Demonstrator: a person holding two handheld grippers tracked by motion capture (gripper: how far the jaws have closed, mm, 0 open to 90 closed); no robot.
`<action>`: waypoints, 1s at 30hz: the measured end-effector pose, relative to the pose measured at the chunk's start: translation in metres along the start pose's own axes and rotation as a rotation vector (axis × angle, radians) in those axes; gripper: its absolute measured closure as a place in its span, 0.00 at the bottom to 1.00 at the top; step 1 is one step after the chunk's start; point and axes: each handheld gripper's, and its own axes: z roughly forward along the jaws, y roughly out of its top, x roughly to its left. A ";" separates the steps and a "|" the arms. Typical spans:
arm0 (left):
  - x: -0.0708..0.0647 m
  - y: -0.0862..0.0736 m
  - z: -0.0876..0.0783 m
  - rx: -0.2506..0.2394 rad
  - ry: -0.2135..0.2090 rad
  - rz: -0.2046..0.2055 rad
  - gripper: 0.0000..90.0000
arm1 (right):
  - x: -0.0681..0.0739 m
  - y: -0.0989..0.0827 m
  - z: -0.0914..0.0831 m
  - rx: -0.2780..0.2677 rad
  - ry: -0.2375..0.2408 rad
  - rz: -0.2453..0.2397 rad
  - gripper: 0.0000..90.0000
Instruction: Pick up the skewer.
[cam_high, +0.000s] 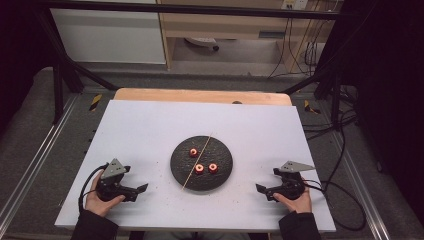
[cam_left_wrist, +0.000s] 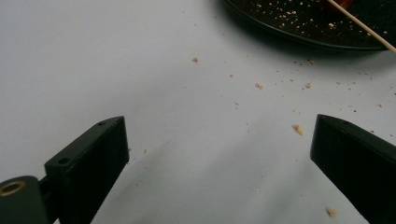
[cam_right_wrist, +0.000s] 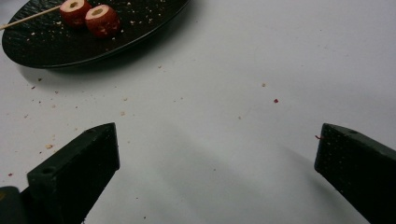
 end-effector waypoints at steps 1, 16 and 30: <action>0.000 0.000 0.000 0.000 -0.002 0.000 0.05 | 0.000 0.000 0.000 0.000 0.000 -0.001 0.01; -0.008 0.006 0.003 0.008 -0.008 0.008 0.05 | 0.001 -0.001 0.001 0.006 0.001 -0.001 0.01; -0.024 0.020 0.003 0.010 0.007 0.009 0.11 | 0.001 -0.001 0.001 0.004 -0.003 0.004 0.01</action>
